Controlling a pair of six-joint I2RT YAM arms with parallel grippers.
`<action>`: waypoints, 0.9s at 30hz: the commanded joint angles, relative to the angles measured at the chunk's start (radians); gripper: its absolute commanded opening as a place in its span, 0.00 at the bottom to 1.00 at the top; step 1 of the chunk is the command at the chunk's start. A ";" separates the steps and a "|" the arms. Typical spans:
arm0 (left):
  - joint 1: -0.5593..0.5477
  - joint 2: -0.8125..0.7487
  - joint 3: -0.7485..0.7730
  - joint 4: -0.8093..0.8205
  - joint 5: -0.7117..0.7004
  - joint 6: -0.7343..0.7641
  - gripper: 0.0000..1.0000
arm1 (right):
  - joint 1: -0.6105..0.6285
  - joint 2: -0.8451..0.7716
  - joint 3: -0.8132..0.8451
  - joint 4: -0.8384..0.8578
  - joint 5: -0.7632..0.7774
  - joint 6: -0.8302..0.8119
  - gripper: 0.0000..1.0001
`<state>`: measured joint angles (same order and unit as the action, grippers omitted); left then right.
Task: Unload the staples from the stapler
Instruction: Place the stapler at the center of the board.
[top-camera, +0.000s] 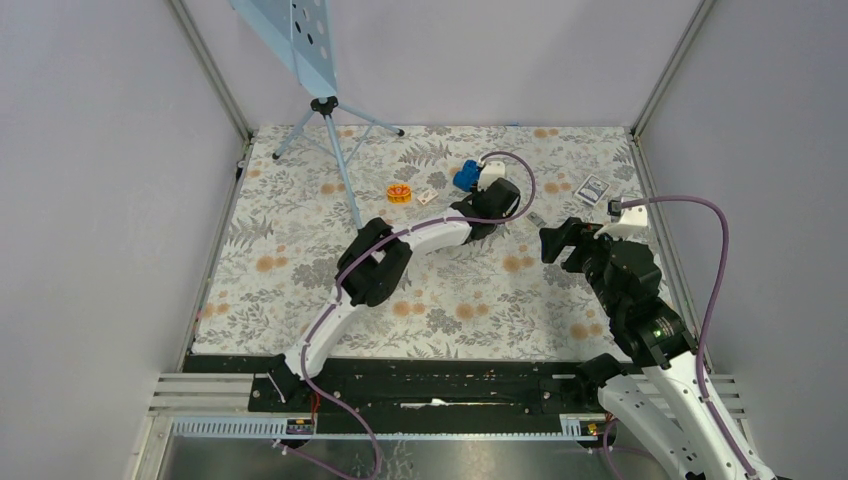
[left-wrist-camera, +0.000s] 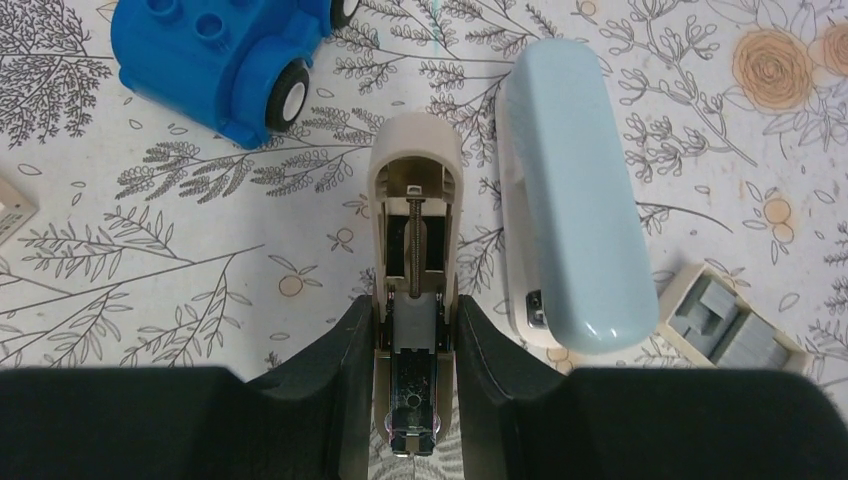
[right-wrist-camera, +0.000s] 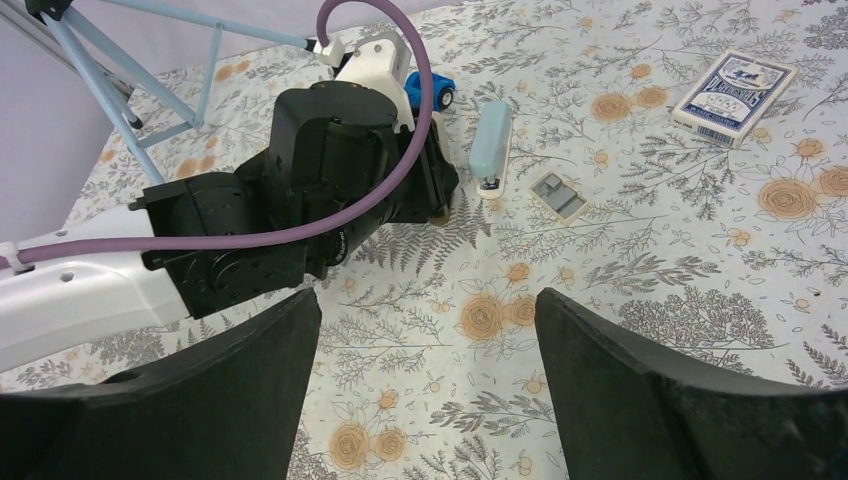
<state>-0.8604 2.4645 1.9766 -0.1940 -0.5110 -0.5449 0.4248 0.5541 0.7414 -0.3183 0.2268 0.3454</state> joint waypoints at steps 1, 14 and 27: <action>0.016 0.050 0.077 -0.002 -0.027 -0.024 0.00 | 0.000 -0.002 0.038 -0.003 0.023 -0.003 0.86; 0.028 0.104 0.144 -0.009 0.031 -0.021 0.35 | 0.000 0.011 0.041 -0.022 0.013 -0.010 0.87; 0.029 0.062 0.110 -0.010 0.046 -0.022 0.48 | 0.000 0.012 0.054 -0.033 0.013 0.005 0.87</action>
<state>-0.8368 2.5584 2.0926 -0.1894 -0.4862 -0.5591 0.4248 0.5655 0.7433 -0.3592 0.2256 0.3454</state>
